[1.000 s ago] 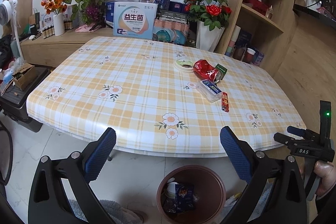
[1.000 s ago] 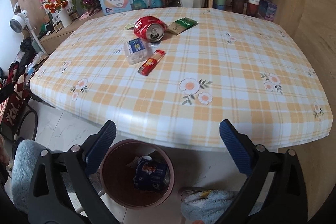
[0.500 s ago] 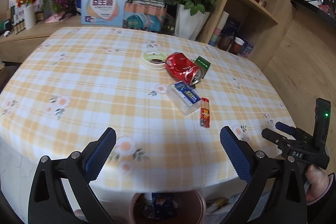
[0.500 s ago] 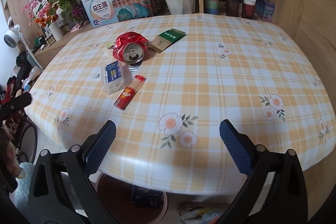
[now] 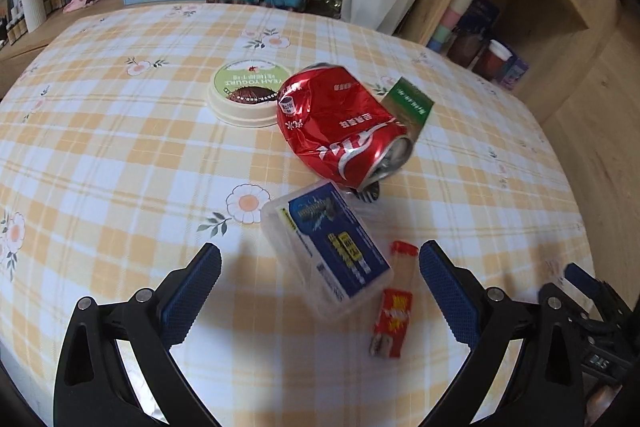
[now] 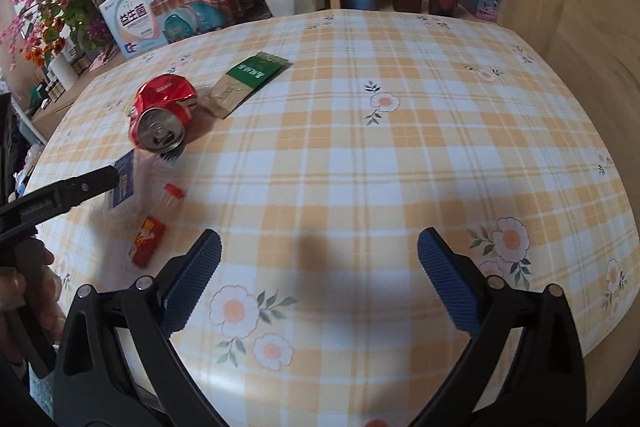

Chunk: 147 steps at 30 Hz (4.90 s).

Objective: Collect trash
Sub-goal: 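Grasp the clear plastic box with blue label with the left gripper, then grasp the crushed red can with the right gripper, then carry the red can over the bin with right gripper while left holds plastic box, then open the right gripper to drop the red can into the brown bin, then open the left gripper to drop the clear plastic box into the bin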

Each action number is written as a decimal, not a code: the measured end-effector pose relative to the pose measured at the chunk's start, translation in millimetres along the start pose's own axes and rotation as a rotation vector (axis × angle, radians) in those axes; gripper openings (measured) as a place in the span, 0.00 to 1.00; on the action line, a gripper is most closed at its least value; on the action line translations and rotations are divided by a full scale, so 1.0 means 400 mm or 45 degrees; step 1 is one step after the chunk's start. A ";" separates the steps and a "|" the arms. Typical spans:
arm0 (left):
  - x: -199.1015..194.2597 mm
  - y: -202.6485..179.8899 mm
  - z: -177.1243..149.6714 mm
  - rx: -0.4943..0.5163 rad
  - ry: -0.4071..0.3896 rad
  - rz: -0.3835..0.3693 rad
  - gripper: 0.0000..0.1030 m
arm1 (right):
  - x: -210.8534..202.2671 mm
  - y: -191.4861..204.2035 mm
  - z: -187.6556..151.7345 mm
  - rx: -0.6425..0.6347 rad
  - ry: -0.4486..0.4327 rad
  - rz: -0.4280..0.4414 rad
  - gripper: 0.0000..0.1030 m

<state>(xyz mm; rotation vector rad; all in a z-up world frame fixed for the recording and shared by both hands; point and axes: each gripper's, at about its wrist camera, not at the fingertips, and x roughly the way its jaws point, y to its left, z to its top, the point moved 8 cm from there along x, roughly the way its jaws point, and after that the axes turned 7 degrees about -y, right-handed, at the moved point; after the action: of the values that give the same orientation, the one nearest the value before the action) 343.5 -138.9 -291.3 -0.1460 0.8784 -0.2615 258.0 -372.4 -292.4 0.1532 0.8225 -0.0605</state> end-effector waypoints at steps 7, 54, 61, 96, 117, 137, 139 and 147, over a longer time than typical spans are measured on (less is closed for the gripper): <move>0.077 0.012 -0.005 0.001 0.054 0.080 0.94 | 0.038 -0.001 0.018 -0.010 0.012 0.026 0.94; -0.235 0.412 -0.013 -0.195 -0.259 0.052 0.56 | 0.240 0.327 0.171 0.200 0.079 0.133 0.34; -0.288 0.372 -0.023 -0.171 -0.273 0.015 0.56 | 0.141 0.307 0.180 0.165 -0.010 0.166 0.34; -0.621 0.189 -0.198 -0.024 -0.302 -0.100 0.56 | -0.304 0.263 -0.184 -0.080 -0.052 0.222 0.34; -0.702 0.221 -0.289 -0.064 -0.303 -0.075 0.56 | -0.288 0.338 -0.441 -0.248 0.227 0.304 0.35; -0.640 0.173 -0.326 -0.029 -0.210 -0.128 0.56 | -0.373 0.226 -0.219 -0.044 -0.127 0.153 0.94; -0.632 0.162 -0.331 -0.018 -0.196 -0.135 0.56 | -0.388 0.212 -0.199 -0.034 -0.159 0.139 0.94; -0.591 0.108 -0.364 0.053 -0.111 -0.173 0.56 | -0.405 0.170 -0.180 0.010 -0.189 0.116 0.94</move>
<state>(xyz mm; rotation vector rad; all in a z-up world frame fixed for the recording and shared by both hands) 93.7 -33.1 -218.5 -0.1775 0.7773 -0.3975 103.5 -294.7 -214.1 0.1913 0.6663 0.0108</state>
